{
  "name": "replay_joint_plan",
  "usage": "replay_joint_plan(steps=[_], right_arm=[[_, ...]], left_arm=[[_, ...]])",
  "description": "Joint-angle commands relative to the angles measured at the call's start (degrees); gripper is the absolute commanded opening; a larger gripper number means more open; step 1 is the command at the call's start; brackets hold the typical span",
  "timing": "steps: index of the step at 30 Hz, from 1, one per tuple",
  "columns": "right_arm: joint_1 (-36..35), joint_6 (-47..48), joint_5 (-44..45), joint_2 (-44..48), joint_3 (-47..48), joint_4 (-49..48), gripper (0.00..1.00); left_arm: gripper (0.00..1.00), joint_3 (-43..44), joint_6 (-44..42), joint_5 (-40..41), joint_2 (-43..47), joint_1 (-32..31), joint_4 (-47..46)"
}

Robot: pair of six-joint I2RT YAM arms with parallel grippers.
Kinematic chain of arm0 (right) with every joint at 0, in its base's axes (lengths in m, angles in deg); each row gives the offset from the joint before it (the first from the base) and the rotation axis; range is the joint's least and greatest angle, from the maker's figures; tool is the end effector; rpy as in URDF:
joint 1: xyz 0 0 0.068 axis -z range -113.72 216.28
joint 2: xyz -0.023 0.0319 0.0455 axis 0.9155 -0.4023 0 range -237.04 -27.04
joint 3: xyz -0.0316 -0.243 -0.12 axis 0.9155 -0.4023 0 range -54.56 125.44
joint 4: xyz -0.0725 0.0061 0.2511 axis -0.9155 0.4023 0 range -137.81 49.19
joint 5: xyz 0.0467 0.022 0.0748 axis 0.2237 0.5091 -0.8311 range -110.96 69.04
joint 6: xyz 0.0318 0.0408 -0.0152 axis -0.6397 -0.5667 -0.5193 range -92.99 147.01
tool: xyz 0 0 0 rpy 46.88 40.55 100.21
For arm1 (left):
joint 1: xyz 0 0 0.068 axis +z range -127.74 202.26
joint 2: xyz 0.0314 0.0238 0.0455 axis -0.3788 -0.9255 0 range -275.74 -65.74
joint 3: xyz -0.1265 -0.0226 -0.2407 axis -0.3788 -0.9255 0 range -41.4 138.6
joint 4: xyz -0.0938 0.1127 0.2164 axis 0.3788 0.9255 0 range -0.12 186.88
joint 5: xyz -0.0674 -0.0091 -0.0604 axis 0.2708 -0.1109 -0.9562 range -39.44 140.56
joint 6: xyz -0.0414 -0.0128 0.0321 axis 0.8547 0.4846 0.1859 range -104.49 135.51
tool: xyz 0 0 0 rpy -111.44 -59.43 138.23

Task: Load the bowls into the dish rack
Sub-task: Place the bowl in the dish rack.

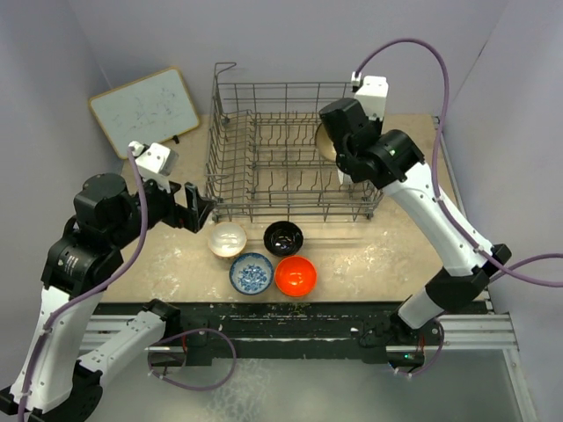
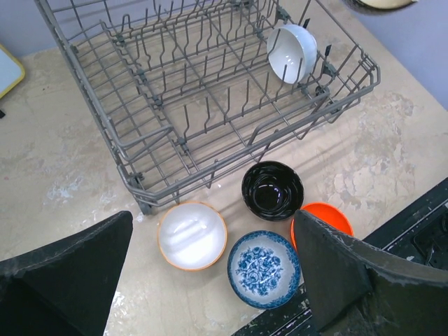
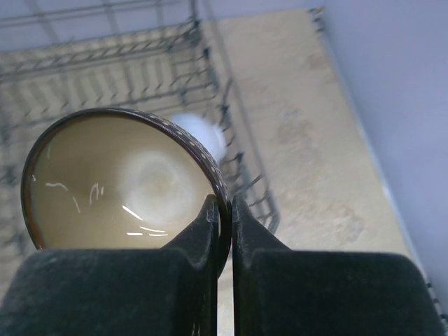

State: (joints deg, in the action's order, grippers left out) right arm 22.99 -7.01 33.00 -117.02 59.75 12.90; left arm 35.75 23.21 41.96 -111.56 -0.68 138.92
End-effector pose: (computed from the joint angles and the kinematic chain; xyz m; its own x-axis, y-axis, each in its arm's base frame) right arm 0.2343 0.1812 0.4768 -0.3185 0.1523 -0.9356 0.2998 0.9525 0.0530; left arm 0.1067 -0.0511 0.4483 -0.3469 0.0029 -0.9379 0.4743 0.8633 -0.1727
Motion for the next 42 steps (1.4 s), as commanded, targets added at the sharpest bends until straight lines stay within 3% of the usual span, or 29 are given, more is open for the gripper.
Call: replay_joint_plan(steps=[1, 9, 13, 29, 42], right_arm=[[5.0, 19.5, 11.4, 1.6, -4.3, -25.4, 0.0], [5.6, 55.6, 20.1, -5.1, -11.2, -58.0, 0.0], [5.5, 65.2, 21.4, -7.3, -12.6, -65.9, 0.0], [1.1, 68.9, 26.2, -17.6, -11.1, -58.8, 0.0], [0.6, 50.1, 21.6, -21.3, -11.1, -33.0, 0.0]], left_arm=[[0.99, 2.3, -0.3, -1.4, 0.5, 0.2, -0.5], [0.99, 2.7, -0.1, -1.2, 0.0, 0.3, -0.6], [0.99, 2.3, 0.0, -1.1, -0.2, 0.3, -0.5], [0.99, 0.9, -0.1, -0.1, -0.9, 0.2, -0.2], [0.99, -0.3, 0.3, 0.1, -1.0, 0.3, -0.5]])
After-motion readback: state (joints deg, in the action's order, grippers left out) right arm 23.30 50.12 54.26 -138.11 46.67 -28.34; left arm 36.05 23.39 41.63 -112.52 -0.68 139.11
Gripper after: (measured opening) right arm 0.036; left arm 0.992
